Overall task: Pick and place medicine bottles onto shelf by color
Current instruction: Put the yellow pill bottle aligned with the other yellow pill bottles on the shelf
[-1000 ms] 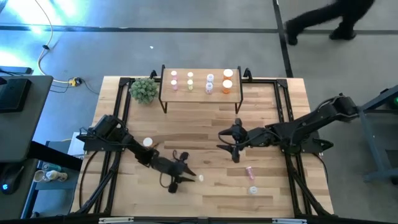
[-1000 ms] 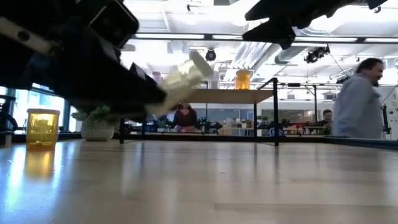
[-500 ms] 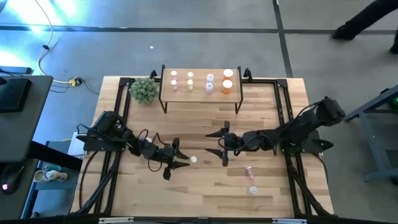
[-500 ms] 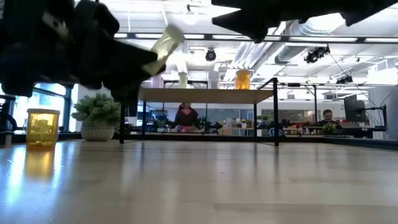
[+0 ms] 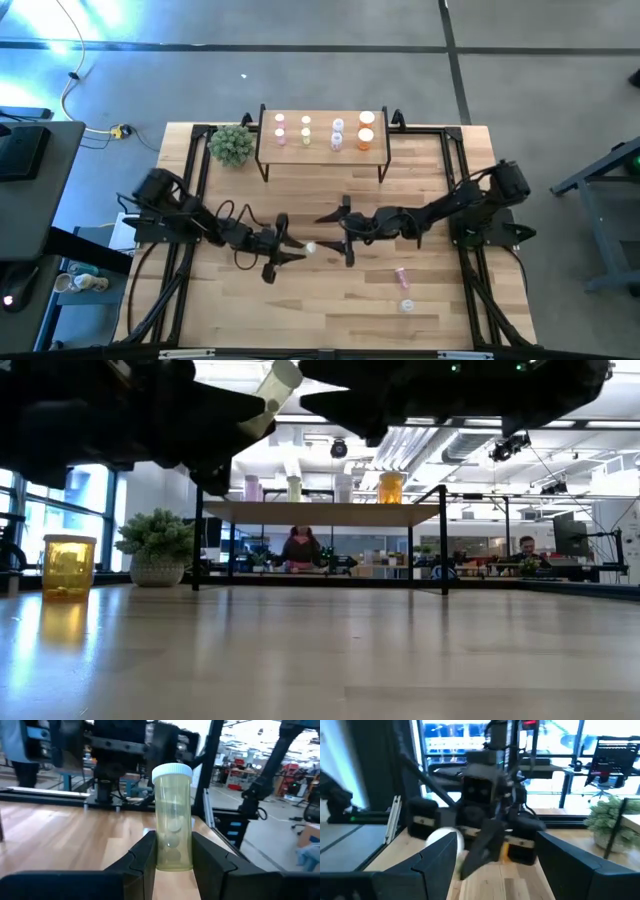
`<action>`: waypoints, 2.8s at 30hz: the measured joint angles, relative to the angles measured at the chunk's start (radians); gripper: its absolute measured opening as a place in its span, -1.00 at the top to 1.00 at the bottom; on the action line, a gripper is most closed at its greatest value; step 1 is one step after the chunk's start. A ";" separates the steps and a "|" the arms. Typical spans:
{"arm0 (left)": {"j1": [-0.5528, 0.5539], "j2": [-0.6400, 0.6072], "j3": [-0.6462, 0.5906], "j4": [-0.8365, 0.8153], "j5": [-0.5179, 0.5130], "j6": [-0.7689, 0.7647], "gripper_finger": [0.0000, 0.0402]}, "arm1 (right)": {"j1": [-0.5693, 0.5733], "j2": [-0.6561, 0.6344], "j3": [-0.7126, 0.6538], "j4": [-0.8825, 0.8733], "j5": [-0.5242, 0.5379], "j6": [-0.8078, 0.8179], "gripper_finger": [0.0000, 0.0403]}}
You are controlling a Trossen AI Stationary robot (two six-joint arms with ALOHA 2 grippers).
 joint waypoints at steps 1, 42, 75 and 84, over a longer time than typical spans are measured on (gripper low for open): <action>0.003 -0.003 0.000 -0.001 -0.001 0.004 0.53 | 0.000 0.012 0.011 -0.002 -0.012 -0.013 -0.29; 0.026 -0.003 0.002 -0.012 -0.001 0.033 0.53 | 0.022 -0.013 0.085 -0.160 -0.045 -0.012 -0.29; 0.024 -0.003 0.002 -0.012 -0.007 0.033 0.53 | 0.027 0.050 0.085 -0.106 0.001 0.010 -0.29; 0.024 -0.003 0.002 -0.012 -0.038 0.033 0.53 | 0.025 0.077 0.085 -0.080 0.001 0.009 -0.07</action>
